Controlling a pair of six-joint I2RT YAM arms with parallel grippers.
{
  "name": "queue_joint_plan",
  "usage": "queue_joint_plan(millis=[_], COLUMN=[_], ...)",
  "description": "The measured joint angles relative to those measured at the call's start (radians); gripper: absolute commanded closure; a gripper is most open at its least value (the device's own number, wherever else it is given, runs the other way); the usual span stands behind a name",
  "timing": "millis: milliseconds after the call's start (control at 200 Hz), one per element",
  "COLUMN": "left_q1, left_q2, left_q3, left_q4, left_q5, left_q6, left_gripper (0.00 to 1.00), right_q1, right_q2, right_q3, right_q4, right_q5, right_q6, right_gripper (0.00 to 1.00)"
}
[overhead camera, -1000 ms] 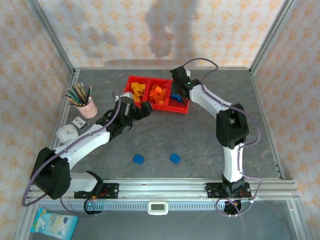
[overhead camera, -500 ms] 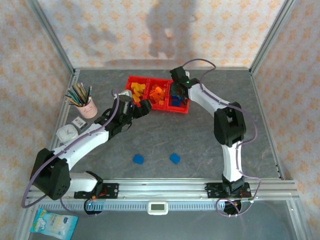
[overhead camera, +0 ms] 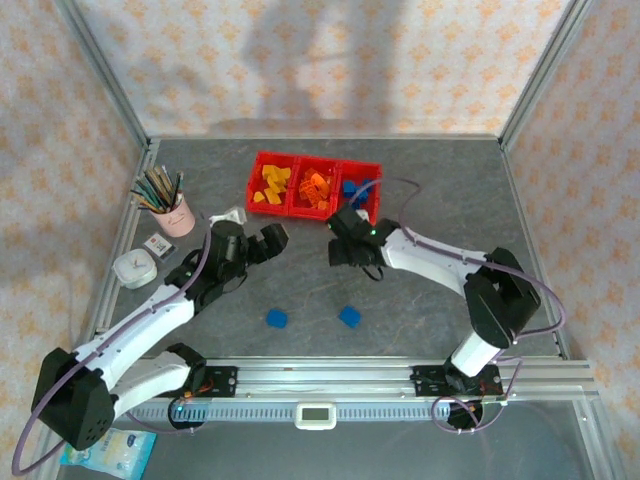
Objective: Sort the legos into containers by color
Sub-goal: Place the lego in the container, then pick up the lego from the bottom-center of the table.
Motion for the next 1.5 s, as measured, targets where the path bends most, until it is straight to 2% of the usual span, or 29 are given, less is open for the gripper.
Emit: queue_joint_plan(millis=[305,465,941,1496], left_q1=[0.0,0.0,0.0,-0.003], left_q2=[-0.08,-0.099,-0.104,-0.082], left_q3=[-0.107,-0.111,-0.111,-0.098], left_q4=[-0.034,-0.039,-0.041,-0.044], left_q5=[0.023,0.031,0.038,0.057], left_q6=[-0.05,-0.064,-0.067,-0.067], left_gripper=[0.01,0.01,0.01,0.01], right_q1=[0.169,0.243,0.294,0.294], right_q2=[-0.099,-0.098,-0.054,-0.054], right_q3=[-0.2,-0.246,-0.249,-0.263], right_q4=[-0.005,0.019,0.028,0.035], right_q5=[-0.042,-0.045,-0.011,0.006], right_q6=[0.238,0.388,0.615,0.646], right_gripper=[0.13,0.14,0.36,0.57])
